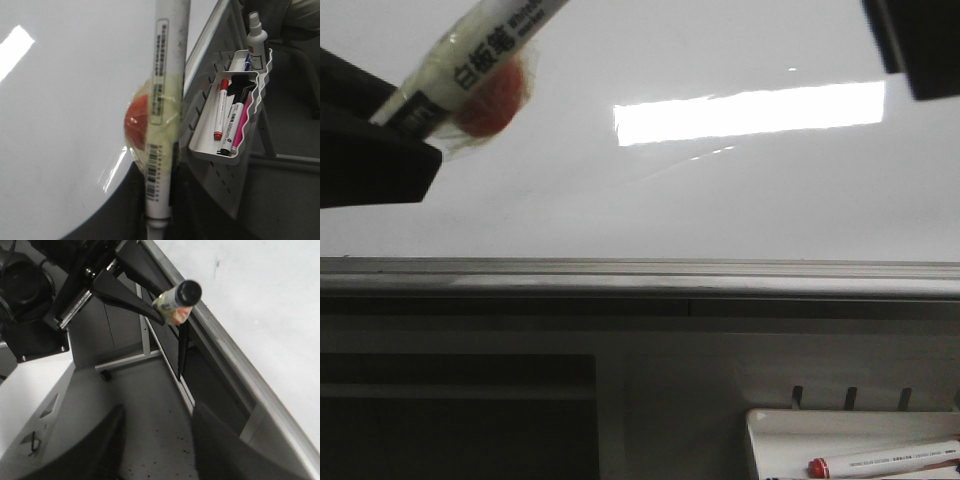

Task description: Write number 2 on whiteboard

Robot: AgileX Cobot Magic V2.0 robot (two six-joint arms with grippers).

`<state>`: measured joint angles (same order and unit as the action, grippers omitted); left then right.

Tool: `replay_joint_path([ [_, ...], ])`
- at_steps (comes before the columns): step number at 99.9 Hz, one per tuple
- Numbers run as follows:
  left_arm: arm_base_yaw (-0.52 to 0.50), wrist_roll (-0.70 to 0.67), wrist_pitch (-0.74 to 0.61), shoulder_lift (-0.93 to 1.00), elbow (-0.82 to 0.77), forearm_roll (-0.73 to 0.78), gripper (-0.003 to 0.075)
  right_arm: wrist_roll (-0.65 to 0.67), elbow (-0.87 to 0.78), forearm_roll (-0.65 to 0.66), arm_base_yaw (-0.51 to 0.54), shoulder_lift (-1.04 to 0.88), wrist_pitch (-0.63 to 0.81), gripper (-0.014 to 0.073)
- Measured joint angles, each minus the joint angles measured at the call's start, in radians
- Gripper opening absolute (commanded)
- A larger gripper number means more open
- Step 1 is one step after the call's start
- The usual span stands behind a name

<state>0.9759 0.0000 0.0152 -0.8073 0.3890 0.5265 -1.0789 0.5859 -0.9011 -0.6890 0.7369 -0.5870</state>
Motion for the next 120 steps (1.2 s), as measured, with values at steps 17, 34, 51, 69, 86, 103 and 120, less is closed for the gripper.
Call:
replay_joint_path([
  [17, 0.016, 0.000, 0.011, 0.000, 0.000, 0.000, -0.0020, -0.011, 0.074, 0.063, -0.063, 0.105, 0.038, 0.0432],
  [34, 0.016, 0.000, 0.019, 0.000, 0.000, 0.018, -0.0020, -0.032, 0.115, 0.069, -0.118, 0.172, 0.090, 0.0430],
  [51, 0.016, 0.000, 0.019, 0.000, 0.000, 0.044, -0.0020, -0.057, 0.161, 0.069, -0.187, 0.244, 0.125, 0.0430],
  [69, 0.016, 0.006, 0.019, 0.000, -0.002, 0.074, -0.0020, -0.061, 0.210, 0.069, -0.212, 0.317, 0.138, 0.0430],
  [86, 0.016, 0.006, 0.020, 0.000, -0.002, 0.085, -0.0020, -0.062, 0.228, 0.069, -0.212, 0.342, 0.138, 0.0317],
  [103, 0.016, 0.007, 0.020, 0.000, -0.002, 0.089, -0.0020, -0.063, 0.228, 0.074, -0.212, 0.344, 0.145, -0.0074],
  [120, 0.017, 0.007, 0.021, 0.000, -0.004, 0.094, -0.0017, -0.066, 0.228, 0.076, -0.212, 0.348, 0.146, -0.0071],
])
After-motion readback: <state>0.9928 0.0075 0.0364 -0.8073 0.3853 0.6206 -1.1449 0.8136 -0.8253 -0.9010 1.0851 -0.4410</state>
